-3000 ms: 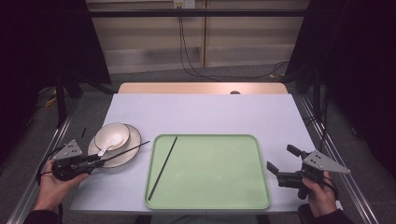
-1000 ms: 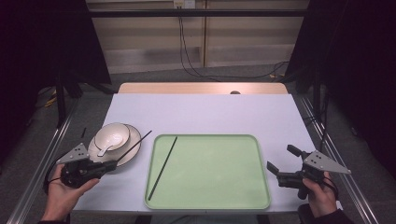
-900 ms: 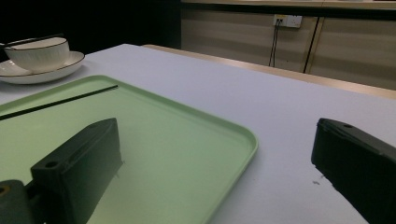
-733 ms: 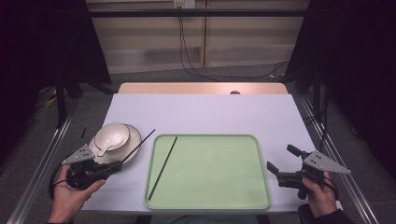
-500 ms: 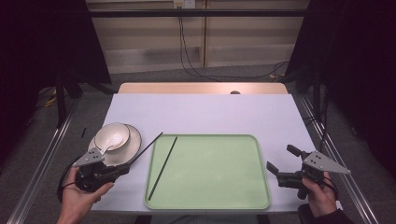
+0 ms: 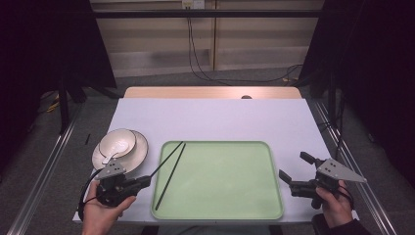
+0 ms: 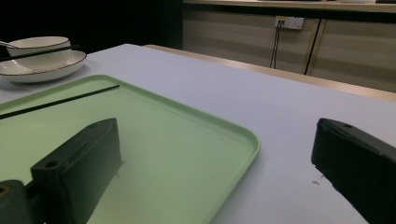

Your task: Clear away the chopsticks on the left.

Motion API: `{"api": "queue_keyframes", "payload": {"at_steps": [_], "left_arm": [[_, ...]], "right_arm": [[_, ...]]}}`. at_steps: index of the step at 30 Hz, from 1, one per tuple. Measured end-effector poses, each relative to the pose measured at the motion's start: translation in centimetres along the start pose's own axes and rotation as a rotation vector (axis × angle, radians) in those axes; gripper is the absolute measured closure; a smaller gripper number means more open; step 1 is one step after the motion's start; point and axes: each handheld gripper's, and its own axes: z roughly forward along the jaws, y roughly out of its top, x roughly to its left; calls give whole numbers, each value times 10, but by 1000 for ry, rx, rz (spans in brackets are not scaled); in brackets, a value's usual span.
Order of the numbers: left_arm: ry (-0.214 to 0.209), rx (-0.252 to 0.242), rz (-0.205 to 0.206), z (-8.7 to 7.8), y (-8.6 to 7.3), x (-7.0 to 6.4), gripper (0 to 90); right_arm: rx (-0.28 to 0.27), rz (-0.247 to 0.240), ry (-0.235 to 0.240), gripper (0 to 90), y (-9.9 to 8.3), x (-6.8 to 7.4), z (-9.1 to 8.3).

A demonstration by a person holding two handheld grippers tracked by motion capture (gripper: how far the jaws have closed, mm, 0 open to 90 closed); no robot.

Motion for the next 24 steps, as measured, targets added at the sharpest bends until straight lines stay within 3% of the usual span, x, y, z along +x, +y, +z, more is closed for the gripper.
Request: {"api": "queue_keyframes", "payload": {"at_steps": [15,18,24], "left_arm": [[57,26,-104,28,-2,-29,860],[69,43,-136,35,0,-29,860],[133,55,-188,48,4,-29,860]], "right_arm": [[-2,1,3,10,0,0,1],[-2,-4,0,10,0,0,1],[-1,-4,2,10,0,0,1]]}}
